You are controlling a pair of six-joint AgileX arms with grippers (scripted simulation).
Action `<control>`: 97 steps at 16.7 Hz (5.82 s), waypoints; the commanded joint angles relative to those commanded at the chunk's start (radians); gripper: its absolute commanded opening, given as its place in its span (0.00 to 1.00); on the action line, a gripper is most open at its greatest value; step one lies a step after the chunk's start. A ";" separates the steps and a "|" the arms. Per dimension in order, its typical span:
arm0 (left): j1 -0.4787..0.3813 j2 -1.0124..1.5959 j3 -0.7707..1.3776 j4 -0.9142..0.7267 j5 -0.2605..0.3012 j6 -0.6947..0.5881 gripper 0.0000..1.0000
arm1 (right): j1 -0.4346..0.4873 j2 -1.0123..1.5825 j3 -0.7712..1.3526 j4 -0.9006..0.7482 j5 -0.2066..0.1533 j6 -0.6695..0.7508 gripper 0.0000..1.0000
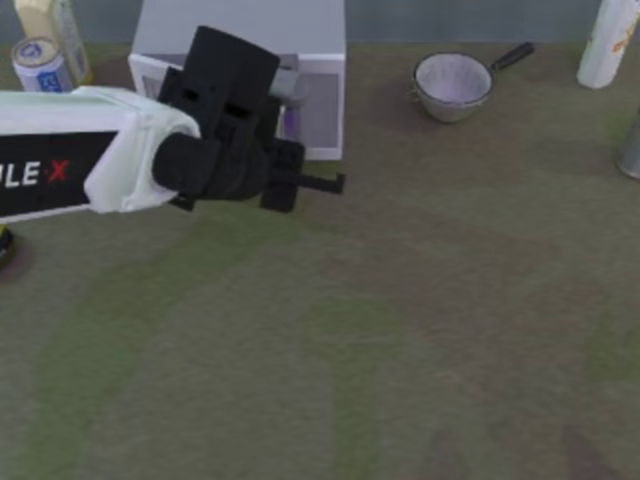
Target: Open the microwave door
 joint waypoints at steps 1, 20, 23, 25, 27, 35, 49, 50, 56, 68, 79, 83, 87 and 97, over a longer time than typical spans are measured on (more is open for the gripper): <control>0.000 0.000 0.000 0.000 0.000 0.000 0.00 | 0.000 0.000 0.000 0.000 0.000 0.000 1.00; 0.007 -0.018 -0.019 0.009 0.027 0.026 0.00 | 0.000 0.000 0.000 0.000 0.000 0.000 1.00; 0.015 -0.025 -0.033 0.011 0.037 0.044 0.00 | 0.000 0.000 0.000 0.000 0.000 0.000 1.00; 0.015 -0.025 -0.033 0.011 0.037 0.044 0.00 | 0.000 0.000 0.000 0.000 0.000 0.000 1.00; 0.015 -0.025 -0.033 0.011 0.037 0.044 0.00 | 0.000 0.000 0.000 0.000 0.000 0.000 1.00; 0.015 -0.025 -0.033 0.011 0.037 0.044 0.00 | 0.000 0.000 0.000 0.000 0.000 0.000 1.00; 0.013 -0.029 -0.039 0.011 0.052 0.050 0.00 | 0.000 0.000 0.000 0.000 0.000 0.000 1.00; 0.017 -0.035 -0.044 0.015 0.058 0.059 0.00 | 0.000 0.000 0.000 0.000 0.000 0.000 1.00; 0.029 -0.046 -0.060 0.019 0.072 0.084 0.00 | 0.000 0.000 0.000 0.000 0.000 0.000 1.00; 0.029 -0.046 -0.060 0.019 0.072 0.084 0.00 | 0.000 0.000 0.000 0.000 0.000 0.000 1.00; 0.022 -0.046 -0.060 0.018 0.082 0.081 0.00 | 0.000 0.000 0.000 0.000 0.000 0.000 1.00; 0.041 -0.064 -0.080 0.024 0.102 0.117 0.00 | 0.000 0.000 0.000 0.000 0.000 0.000 1.00; 0.044 -0.066 -0.084 0.024 0.106 0.123 0.00 | 0.000 0.000 0.000 0.000 0.000 0.000 1.00; 0.044 -0.066 -0.084 0.024 0.106 0.123 0.00 | 0.000 0.000 0.000 0.000 0.000 0.000 1.00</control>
